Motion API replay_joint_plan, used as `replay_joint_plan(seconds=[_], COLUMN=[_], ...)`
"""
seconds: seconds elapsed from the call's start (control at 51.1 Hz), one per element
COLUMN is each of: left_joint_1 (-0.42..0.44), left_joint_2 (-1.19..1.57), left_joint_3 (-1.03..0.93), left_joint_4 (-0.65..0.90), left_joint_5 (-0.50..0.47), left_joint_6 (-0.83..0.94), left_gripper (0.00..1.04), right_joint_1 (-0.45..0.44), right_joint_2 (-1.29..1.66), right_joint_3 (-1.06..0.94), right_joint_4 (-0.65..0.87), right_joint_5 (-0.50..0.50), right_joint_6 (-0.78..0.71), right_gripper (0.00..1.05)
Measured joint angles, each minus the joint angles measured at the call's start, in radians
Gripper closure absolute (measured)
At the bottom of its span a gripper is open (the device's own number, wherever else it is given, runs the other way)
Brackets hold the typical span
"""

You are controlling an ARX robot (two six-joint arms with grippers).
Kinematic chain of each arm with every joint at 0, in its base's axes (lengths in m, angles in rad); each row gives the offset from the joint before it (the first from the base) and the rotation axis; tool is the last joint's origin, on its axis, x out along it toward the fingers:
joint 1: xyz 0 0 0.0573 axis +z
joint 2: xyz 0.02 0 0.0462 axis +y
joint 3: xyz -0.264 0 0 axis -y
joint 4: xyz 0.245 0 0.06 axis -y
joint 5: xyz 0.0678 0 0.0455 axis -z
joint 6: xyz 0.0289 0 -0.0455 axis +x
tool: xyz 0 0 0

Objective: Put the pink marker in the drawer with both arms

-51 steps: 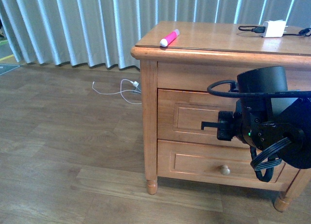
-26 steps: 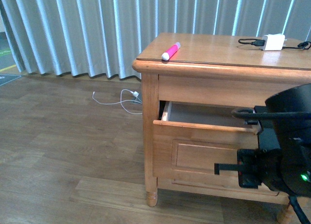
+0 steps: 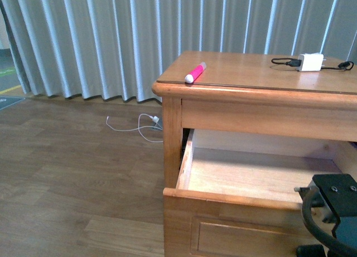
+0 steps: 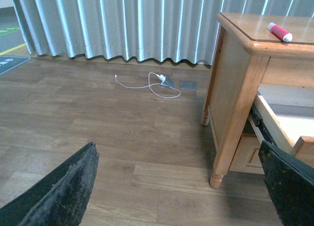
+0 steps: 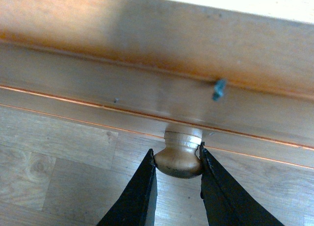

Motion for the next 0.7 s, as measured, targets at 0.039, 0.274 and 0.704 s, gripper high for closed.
replay_joint_plan(seconds=[0.039, 0.274, 0.704], left_joint_1=[0.0, 0.0, 0.0], left_joint_2=[0.0, 0.0, 0.0], left_joint_3=[0.0, 0.0, 0.0], left_joint_4=[0.0, 0.0, 0.0], left_joint_5=[0.0, 0.0, 0.0], left_joint_6=[0.0, 0.0, 0.0], left_gripper=[0.06, 0.06, 0.06], right_joint_1=[0.004, 0.023, -0.044], right_joint_2=[-0.024, -0.322, -1.099], right_joint_3=[-0.013, -0.051, -0.14], right_joint_4=[-0.011, -0.117, -0.529], right_joint_5=[-0.003, -0.011, -0.063], right_joint_6=[0.006, 0.034, -0.029], right_gripper=[0.79, 0.43, 0.09])
